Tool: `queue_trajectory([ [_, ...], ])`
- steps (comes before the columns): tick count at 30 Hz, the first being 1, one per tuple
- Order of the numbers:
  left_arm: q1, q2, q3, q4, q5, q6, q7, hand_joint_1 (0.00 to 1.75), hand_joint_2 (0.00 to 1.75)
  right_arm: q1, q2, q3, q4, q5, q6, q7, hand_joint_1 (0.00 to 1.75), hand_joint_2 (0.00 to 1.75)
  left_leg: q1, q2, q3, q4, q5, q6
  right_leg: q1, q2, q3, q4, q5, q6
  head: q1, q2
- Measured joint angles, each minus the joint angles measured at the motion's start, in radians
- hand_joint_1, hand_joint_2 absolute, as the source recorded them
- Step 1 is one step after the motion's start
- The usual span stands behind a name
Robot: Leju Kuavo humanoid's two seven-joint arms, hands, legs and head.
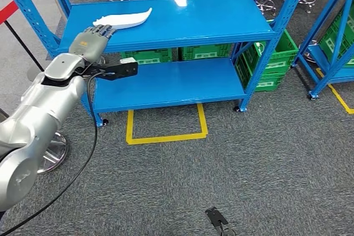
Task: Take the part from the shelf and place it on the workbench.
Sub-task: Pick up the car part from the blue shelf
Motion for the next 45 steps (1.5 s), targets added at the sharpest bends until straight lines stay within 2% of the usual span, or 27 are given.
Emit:
queue_trajectory([
  [5,0.011,-0.007,-0.009,0.003,0.019,0.006,0.029,0.0,1.75,0.0,0.002,0.0,0.0,0.002,0.0,0.002,0.0,1.75,0.0,0.0,0.0,0.0,0.0,0.0,0.0,0.0,0.0,0.0,0.0,0.0,0.0,0.0],
  [13,0.078,-0.029,-0.009,0.01,0.041,0.058,0.111,0.0,1.75,0.002,0.003,-0.002,0.0,0.007,-0.003,0.011,0.0,1.75,0.0,0.0,0.0,0.0,0.0,0.0,0.0,0.0,0.0,0.0,0.0,0.0,0.0,0.0],
  [25,0.09,-0.032,-0.009,0.014,0.042,0.063,0.122,0.0,1.75,0.003,0.003,-0.004,0.0,0.013,-0.006,0.012,0.0,1.75,0.0,0.0,0.0,0.0,0.0,0.0,0.0,0.0,0.0,0.0,0.0,0.0,0.0,0.0],
  [32,0.095,-0.069,-0.009,0.021,0.039,0.053,0.125,0.0,1.75,0.008,0.003,-0.014,0.0,0.0,-0.011,0.001,0.0,1.75,0.0,0.0,0.0,0.0,0.0,0.0,0.0,0.0,0.0,0.0,0.0,0.0,0.0,0.0],
  [42,0.097,-0.083,-0.009,0.024,0.039,0.053,0.125,0.0,1.75,0.011,0.003,-0.019,0.0,0.002,-0.011,0.0,0.0,1.75,0.0,0.0,0.0,0.0,0.0,0.0,0.0,0.0,-0.001,0.0,0.0,0.0,0.0,0.0],
  [45,0.099,-0.087,-0.009,0.024,0.039,0.053,0.125,0.0,0.44,0.011,0.003,-0.02,0.0,0.004,-0.011,0.0,0.0,1.75,0.0,0.0,-0.001,0.0,0.0,0.0,0.0,0.0,-0.001,0.0,0.0,0.0,0.0,0.0],
])
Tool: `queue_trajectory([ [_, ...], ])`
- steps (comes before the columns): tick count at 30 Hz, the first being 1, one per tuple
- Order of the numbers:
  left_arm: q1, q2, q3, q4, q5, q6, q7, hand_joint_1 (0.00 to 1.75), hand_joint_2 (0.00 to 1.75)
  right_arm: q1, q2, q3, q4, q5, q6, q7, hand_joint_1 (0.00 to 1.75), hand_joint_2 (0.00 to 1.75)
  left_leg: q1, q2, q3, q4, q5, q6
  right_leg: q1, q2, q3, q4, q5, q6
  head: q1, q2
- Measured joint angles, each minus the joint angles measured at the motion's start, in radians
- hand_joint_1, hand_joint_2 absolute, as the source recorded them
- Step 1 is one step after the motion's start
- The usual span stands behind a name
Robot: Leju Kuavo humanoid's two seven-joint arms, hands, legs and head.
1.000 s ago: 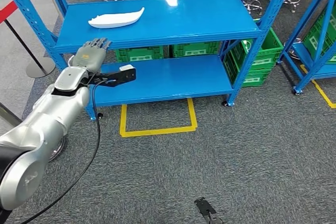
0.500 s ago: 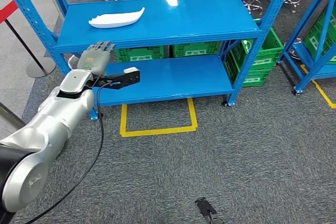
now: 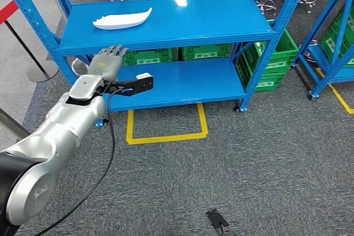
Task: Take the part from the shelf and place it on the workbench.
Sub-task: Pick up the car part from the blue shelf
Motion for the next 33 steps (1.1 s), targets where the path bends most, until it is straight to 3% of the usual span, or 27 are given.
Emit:
queue_trajectory([
  [1,0.0,-0.001,0.0,0.0,0.0,0.0,0.001,0.0,0.0,0.0,0.0,0.0,0.0,0.0,0.0,0.0,0.0,1.75,0.0,0.0,0.0,0.0,0.0,0.0,0.0,0.0,0.0,0.0,0.0,0.0,0.0,0.0],
  [24,0.003,-0.015,0.0,0.0,-0.005,-0.042,0.06,0.0,0.0,0.007,0.0,-0.018,0.0,0.001,-0.001,0.0,0.0,1.75,-0.001,0.0,0.0,0.0,0.0,0.0,-0.001,0.0,0.0,0.0,0.0,0.0,0.0,0.0],
  [33,0.001,-0.015,0.0,0.001,-0.007,-0.046,0.06,0.0,0.0,0.008,0.0,-0.019,0.0,0.001,-0.001,0.0,0.0,1.75,-0.013,0.0,-0.001,0.001,-0.002,0.011,-0.013,0.0,0.0,-0.003,0.002,0.011,0.0,0.0],
])
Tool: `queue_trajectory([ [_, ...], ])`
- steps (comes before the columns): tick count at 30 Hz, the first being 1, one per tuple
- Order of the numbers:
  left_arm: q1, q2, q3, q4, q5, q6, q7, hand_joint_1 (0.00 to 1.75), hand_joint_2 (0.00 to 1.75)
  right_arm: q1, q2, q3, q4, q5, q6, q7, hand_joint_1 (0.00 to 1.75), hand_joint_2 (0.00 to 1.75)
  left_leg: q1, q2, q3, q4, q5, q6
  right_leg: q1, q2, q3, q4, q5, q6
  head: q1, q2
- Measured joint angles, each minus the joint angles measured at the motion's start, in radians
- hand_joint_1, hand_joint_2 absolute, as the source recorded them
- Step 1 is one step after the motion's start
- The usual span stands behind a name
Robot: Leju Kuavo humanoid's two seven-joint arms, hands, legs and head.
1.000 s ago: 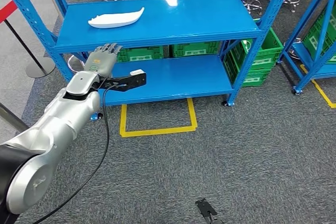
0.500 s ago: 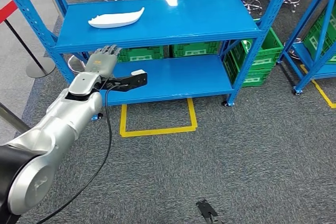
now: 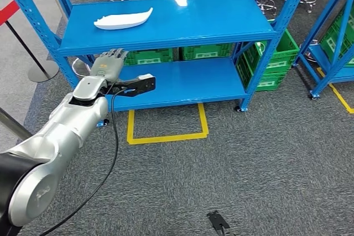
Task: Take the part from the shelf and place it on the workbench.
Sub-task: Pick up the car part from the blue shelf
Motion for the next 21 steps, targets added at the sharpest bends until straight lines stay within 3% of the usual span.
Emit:
queue_trajectory([
  [5,-0.003,-0.001,0.0,0.0,0.0,0.0,0.0,0.0,0.0,-0.001,0.0,0.0,0.0,0.0,0.0,0.0,0.0,1.75,0.004,0.0,0.008,-0.019,0.009,0.018,-0.002,0.001,-0.01,0.012,-0.011,0.013,0.001,0.0],
  [6,-0.004,-0.002,0.0,0.0,0.0,0.0,0.0,0.0,0.0,-0.001,0.0,0.0,0.0,0.0,-0.001,0.0,0.0,1.75,0.005,0.0,0.011,-0.023,0.01,0.021,-0.002,0.003,-0.029,0.047,-0.028,0.013,0.002,0.0],
  [8,-0.004,-0.003,0.0,0.0,0.0,0.0,0.0,0.0,0.0,0.001,0.0,0.0,0.0,0.0,-0.001,0.0,0.0,1.75,0.005,-0.001,0.013,-0.025,0.009,0.024,-0.001,0.005,-0.096,0.172,-0.078,0.012,0.004,0.0],
  [10,0.0,-0.004,0.0,0.0,0.0,-0.002,0.0,0.0,0.0,0.004,0.0,0.0,0.0,0.0,-0.001,0.0,0.0,1.75,0.005,-0.003,0.015,-0.025,0.006,0.025,0.0,0.005,-0.16,0.27,-0.093,0.013,0.004,0.0],
  [11,0.002,-0.004,0.0,0.0,0.0,-0.002,0.0,0.0,0.0,0.005,0.0,0.0,0.0,0.0,-0.001,0.0,0.0,1.75,0.005,-0.005,0.017,-0.024,0.003,0.024,-0.001,0.005,-0.17,0.269,-0.073,0.013,0.004,0.0],
  [12,0.003,-0.004,0.0,0.0,0.0,-0.003,0.001,0.0,0.0,0.005,0.0,0.0,0.0,0.0,-0.001,0.0,0.0,1.75,0.006,-0.007,0.021,-0.022,-0.001,0.02,-0.002,0.005,-0.16,0.23,-0.037,0.014,0.004,0.0],
  [14,0.002,-0.005,0.0,0.0,0.0,-0.003,0.002,0.0,0.0,0.005,0.0,0.0,0.0,0.0,-0.001,0.0,0.0,1.75,0.007,-0.01,0.025,-0.014,-0.013,0.009,-0.005,0.006,-0.112,0.106,0.037,0.017,0.005,0.0],
  [15,0.001,-0.005,0.0,0.0,0.0,-0.004,0.002,0.0,0.0,0.005,0.0,0.0,0.0,0.0,-0.001,0.0,0.0,1.75,0.006,-0.012,0.024,-0.008,-0.018,0.003,-0.006,0.009,-0.091,0.059,0.052,0.016,0.005,0.0],
  [16,0.0,-0.005,0.0,0.0,0.0,-0.004,0.002,0.0,0.0,0.005,0.001,0.0,0.0,0.0,-0.002,0.0,0.0,1.75,0.005,-0.013,0.02,-0.004,-0.021,-0.003,-0.006,0.011,-0.079,0.033,0.054,0.012,0.005,0.0],
  [19,0.001,-0.005,0.0,0.0,-0.001,-0.005,0.003,0.0,0.0,0.006,0.001,-0.001,0.0,0.0,-0.003,0.0,0.0,1.75,0.006,-0.013,0.014,0.0,-0.025,-0.015,-0.005,0.016,-0.077,0.025,0.042,-0.006,0.002,0.0],
  [21,-0.002,-0.005,0.0,0.0,-0.001,-0.005,0.003,0.0,0.0,0.006,0.001,-0.001,0.0,0.0,-0.003,0.0,0.0,1.75,0.008,-0.01,-0.006,0.042,-0.048,-0.027,-0.007,0.017,-0.072,0.024,0.038,-0.017,-0.003,0.0],
])
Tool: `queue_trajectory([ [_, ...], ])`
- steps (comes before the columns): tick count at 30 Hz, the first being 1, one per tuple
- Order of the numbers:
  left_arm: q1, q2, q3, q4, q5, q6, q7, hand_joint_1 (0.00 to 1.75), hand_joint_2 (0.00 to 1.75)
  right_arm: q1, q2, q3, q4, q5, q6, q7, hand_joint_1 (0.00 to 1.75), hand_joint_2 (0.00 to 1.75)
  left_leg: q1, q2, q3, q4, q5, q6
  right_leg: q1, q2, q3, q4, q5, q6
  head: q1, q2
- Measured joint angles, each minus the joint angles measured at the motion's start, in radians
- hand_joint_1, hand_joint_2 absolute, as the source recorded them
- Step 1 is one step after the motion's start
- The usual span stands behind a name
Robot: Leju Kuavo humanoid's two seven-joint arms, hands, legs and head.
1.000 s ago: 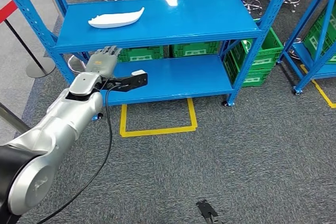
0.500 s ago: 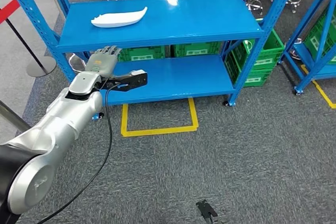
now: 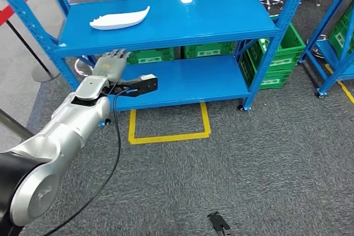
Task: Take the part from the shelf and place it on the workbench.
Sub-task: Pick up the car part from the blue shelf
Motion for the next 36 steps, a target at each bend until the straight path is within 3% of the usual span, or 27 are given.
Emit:
queue_trajectory([
  [3,0.001,0.0,0.0,0.0,0.0,-0.001,0.0,0.0,0.0,-0.001,0.0,0.0,0.0,-0.001,0.0,0.0,0.0,1.75,0.007,0.003,-0.102,0.175,-0.061,-0.014,-0.001,-0.002,0.008,-0.001,-0.008,-0.01,-0.005,0.0],
  [4,0.004,0.0,0.0,0.0,0.0,-0.001,0.0,0.0,0.0,-0.001,0.0,0.0,0.0,-0.001,0.0,0.0,0.0,1.75,0.01,0.003,-0.133,0.216,-0.064,-0.016,-0.001,-0.003,0.011,-0.001,-0.01,-0.011,-0.005,0.0],
  [5,0.006,0.001,0.0,0.0,0.0,-0.001,0.0,0.0,0.0,-0.001,0.0,-0.001,0.0,-0.002,0.0,0.0,0.0,1.75,0.013,0.003,-0.149,0.226,-0.049,-0.018,-0.002,-0.002,0.014,-0.001,-0.013,-0.011,-0.005,0.0],
  [6,0.006,0.001,0.0,0.0,0.0,-0.001,0.0,0.0,0.0,-0.001,0.0,-0.001,0.0,-0.002,0.0,0.0,0.0,1.75,0.015,0.003,-0.146,0.2,-0.016,-0.018,-0.003,-0.002,0.019,-0.001,-0.016,-0.009,-0.005,0.0],
  [8,0.003,0.002,0.0,0.0,0.0,-0.002,0.0,0.0,0.0,-0.001,0.0,-0.002,0.0,-0.002,0.0,0.0,0.0,1.75,0.017,0.007,-0.102,0.086,0.065,-0.017,-0.004,-0.001,0.029,-0.001,-0.024,-0.002,-0.006,0.0],
  [10,-0.002,0.001,0.0,0.0,0.0,-0.002,0.0,0.0,0.0,-0.002,0.0,-0.004,0.0,-0.001,0.0,-0.001,0.0,1.75,0.016,0.011,-0.06,-0.011,0.094,-0.012,-0.001,0.0,0.032,0.0,-0.031,0.01,-0.006,0.0],
  [13,-0.002,-0.001,0.0,0.0,0.0,-0.003,0.0,0.0,0.0,-0.003,0.0,-0.006,0.0,-0.001,-0.001,-0.001,0.0,1.75,0.014,0.01,-0.049,-0.036,0.083,0.008,0.0,-0.003,0.032,-0.007,-0.034,0.026,-0.002,0.0],
  [15,-0.002,0.0,0.0,0.0,0.0,-0.003,0.002,0.0,0.0,-0.002,0.0,-0.007,0.0,-0.001,-0.001,-0.001,0.0,1.75,0.014,0.008,-0.044,-0.039,0.08,0.022,-0.001,-0.004,0.02,0.023,-0.055,0.032,0.0,0.0],
  [18,-0.001,-0.003,0.0,0.0,-0.001,-0.003,0.003,0.0,0.0,-0.001,0.0,-0.01,0.0,-0.001,-0.001,-0.002,0.0,1.75,0.011,0.005,-0.035,-0.04,0.073,0.038,0.005,-0.003,-0.068,0.198,-0.128,0.03,0.004,0.0],
  [20,0.004,-0.004,0.0,0.001,-0.002,-0.005,0.003,0.0,0.0,-0.001,0.0,-0.012,0.0,-0.001,-0.001,-0.002,0.0,1.75,0.006,0.002,-0.029,-0.04,0.067,0.043,0.01,-0.003,-0.115,0.268,-0.134,0.027,0.005,0.0],
  [21,0.005,-0.005,0.0,0.001,-0.002,-0.006,0.003,0.0,0.0,-0.001,0.0,-0.013,0.0,-0.001,-0.001,-0.003,0.0,1.75,0.004,0.001,-0.024,-0.04,0.064,0.044,0.011,-0.003,-0.113,0.25,-0.11,0.025,0.005,0.0],
  [23,0.005,-0.006,0.0,0.001,-0.002,-0.007,0.003,0.0,0.0,-0.001,0.0,-0.014,0.0,0.0,-0.001,-0.003,0.0,1.75,0.003,-0.002,-0.014,-0.04,0.056,0.041,0.014,-0.003,-0.066,0.133,-0.035,0.017,0.005,0.0],
  [25,0.002,-0.006,0.0,0.001,-0.002,-0.009,0.003,0.0,0.0,-0.001,0.0,-0.014,0.0,0.001,-0.001,-0.003,0.0,1.75,-0.001,-0.005,-0.011,-0.036,0.05,0.034,0.016,-0.002,-0.016,0.029,0.003,0.012,0.005,0.0],
  [27,0.002,-0.005,0.0,0.001,-0.002,-0.011,0.003,0.0,0.0,-0.002,0.0,-0.014,0.0,0.002,-0.001,-0.003,0.0,1.75,-0.003,-0.005,-0.014,-0.035,0.049,0.026,0.019,0.001,0.0,-0.001,-0.002,0.008,0.005,0.0],
  [30,0.0,-0.005,0.0,0.0,-0.002,-0.012,0.003,0.0,0.0,-0.001,0.0,-0.016,0.0,0.003,-0.003,-0.003,0.0,1.75,-0.002,-0.002,-0.024,-0.015,0.033,0.009,0.012,0.002,0.006,-0.009,-0.003,-0.003,0.001,0.0],
  [32,-0.001,-0.005,0.0,0.0,-0.002,-0.012,0.003,0.0,0.0,-0.002,0.0,-0.018,0.0,0.003,-0.004,-0.003,0.0,1.75,0.002,0.0,-0.07,0.072,-0.007,-0.005,0.007,0.001,0.013,-0.012,-0.006,-0.008,-0.005,0.0],
  [34,0.003,-0.005,0.0,0.0,-0.002,-0.013,0.003,0.0,0.0,-0.002,0.0,-0.019,0.0,0.004,-0.004,-0.003,0.0,1.75,0.008,0.002,-0.142,0.19,-0.041,-0.015,0.005,-0.001,0.018,-0.012,-0.01,-0.01,-0.006,0.0],
  [36,0.008,-0.004,0.0,0.001,-0.002,-0.013,0.003,0.0,0.0,-0.001,0.0,-0.02,0.0,0.004,-0.004,-0.003,0.0,1.75,0.014,0.003,-0.17,0.215,-0.017,-0.02,0.002,-0.001,0.024,-0.012,-0.015,-0.009,-0.006,0.0],
])
